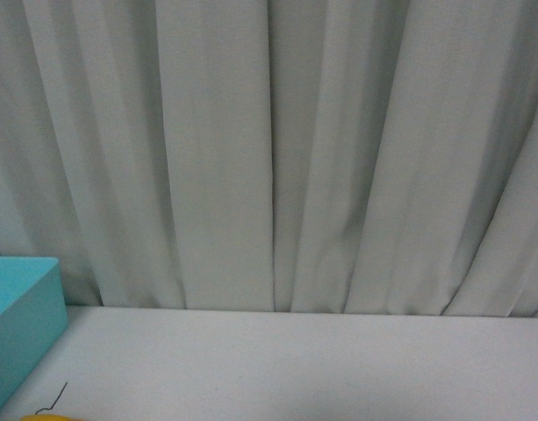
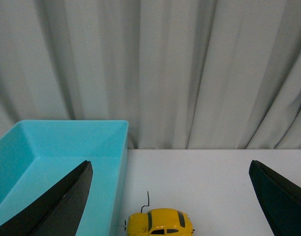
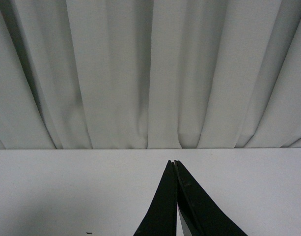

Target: Wind up and store yellow beetle toy

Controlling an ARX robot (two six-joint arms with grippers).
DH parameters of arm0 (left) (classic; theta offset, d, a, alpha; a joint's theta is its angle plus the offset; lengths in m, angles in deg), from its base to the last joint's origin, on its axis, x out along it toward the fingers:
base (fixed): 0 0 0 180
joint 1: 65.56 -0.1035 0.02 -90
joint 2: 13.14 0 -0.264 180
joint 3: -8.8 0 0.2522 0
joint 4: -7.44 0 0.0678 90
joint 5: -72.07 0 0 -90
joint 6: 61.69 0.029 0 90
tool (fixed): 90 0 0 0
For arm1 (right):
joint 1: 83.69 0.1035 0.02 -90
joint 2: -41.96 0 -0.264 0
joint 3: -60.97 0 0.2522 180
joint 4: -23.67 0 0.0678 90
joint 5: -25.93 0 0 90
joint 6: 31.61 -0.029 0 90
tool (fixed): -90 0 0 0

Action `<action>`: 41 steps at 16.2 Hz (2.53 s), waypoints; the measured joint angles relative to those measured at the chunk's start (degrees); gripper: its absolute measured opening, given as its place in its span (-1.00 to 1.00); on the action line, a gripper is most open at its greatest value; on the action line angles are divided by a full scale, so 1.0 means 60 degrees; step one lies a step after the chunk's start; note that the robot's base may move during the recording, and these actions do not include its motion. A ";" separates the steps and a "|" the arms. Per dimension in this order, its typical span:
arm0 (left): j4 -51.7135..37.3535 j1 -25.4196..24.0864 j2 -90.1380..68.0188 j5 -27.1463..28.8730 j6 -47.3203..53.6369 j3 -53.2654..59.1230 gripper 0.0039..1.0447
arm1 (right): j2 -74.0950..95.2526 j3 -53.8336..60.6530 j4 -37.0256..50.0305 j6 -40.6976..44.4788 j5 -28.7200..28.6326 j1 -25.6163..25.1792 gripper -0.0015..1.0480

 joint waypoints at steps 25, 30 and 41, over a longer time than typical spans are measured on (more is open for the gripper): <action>0.1464 0.0153 -0.4127 0.2328 -0.0787 -0.2637 0.88 | -0.0007 0.0000 0.0000 -0.0004 0.0000 -0.0007 0.87; 0.0652 -0.0637 -0.8378 -0.1118 0.2922 -0.5129 0.88 | -0.0007 0.0000 0.0000 0.0000 0.0000 -0.0007 0.87; 0.4601 0.1508 -1.4622 -0.1483 1.1249 -0.8477 0.88 | -0.0007 0.0000 0.0000 -0.0004 0.0000 -0.0007 0.87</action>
